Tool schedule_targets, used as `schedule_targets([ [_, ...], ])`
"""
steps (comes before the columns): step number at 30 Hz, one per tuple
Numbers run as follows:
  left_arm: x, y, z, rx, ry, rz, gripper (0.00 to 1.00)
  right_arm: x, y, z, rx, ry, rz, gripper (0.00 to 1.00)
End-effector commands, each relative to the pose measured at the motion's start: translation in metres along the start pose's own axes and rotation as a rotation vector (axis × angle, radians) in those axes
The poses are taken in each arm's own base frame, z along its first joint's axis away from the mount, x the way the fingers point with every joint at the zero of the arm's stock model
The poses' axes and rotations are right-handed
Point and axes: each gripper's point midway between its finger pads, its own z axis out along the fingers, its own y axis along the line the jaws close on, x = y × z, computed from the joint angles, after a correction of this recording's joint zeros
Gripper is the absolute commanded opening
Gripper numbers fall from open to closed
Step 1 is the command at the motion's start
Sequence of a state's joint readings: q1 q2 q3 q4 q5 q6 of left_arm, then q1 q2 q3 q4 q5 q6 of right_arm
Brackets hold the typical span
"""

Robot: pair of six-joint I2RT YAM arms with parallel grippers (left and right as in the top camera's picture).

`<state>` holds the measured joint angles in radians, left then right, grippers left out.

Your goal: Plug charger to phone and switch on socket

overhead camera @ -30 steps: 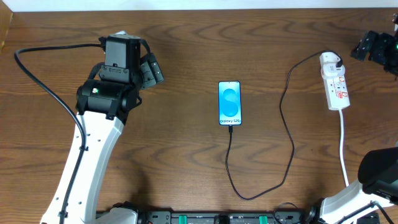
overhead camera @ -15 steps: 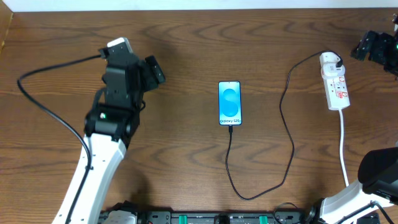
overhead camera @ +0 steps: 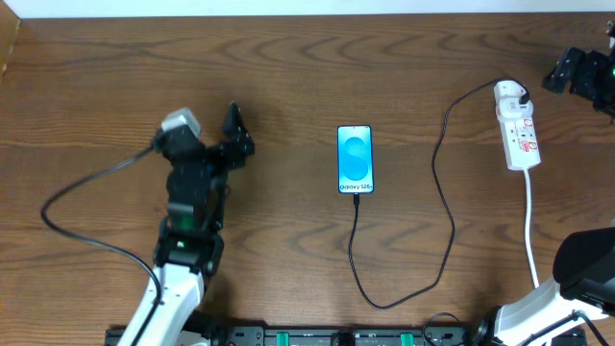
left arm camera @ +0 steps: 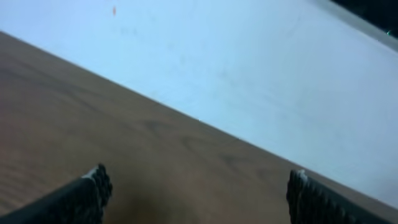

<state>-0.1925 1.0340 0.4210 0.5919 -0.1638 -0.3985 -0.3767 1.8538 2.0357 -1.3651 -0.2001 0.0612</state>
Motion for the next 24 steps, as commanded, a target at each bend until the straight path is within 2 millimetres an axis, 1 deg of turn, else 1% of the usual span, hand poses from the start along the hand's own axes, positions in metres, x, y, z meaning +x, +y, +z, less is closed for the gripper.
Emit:
schedule_targets([
  [1, 0.003, 0.008, -0.014, 0.004, -0.044, -0.004, 0.92, -0.004, 0.002, -0.008, 0.004, -0.026, 0.004, 0.99],
  [6, 0.001, 0.02, -0.032, -0.017, -0.098, -0.015, 0.92, -0.004, 0.003, -0.008, 0.004, -0.026, 0.003, 0.99],
  [12, -0.002, 0.033, -0.048, -0.054, -0.154, -0.026, 0.92, -0.004, 0.003, -0.008, 0.004, -0.026, 0.003, 0.99],
  [19, 0.01, 0.045, -0.066, -0.048, -0.176, -0.033, 0.92, -0.004, 0.003, -0.008, 0.004, -0.026, 0.003, 0.99],
  [24, 0.02, 0.058, -0.079, -0.063, -0.203, -0.041, 0.92, -0.004, 0.003, -0.008, 0.004, -0.026, 0.003, 0.99],
])
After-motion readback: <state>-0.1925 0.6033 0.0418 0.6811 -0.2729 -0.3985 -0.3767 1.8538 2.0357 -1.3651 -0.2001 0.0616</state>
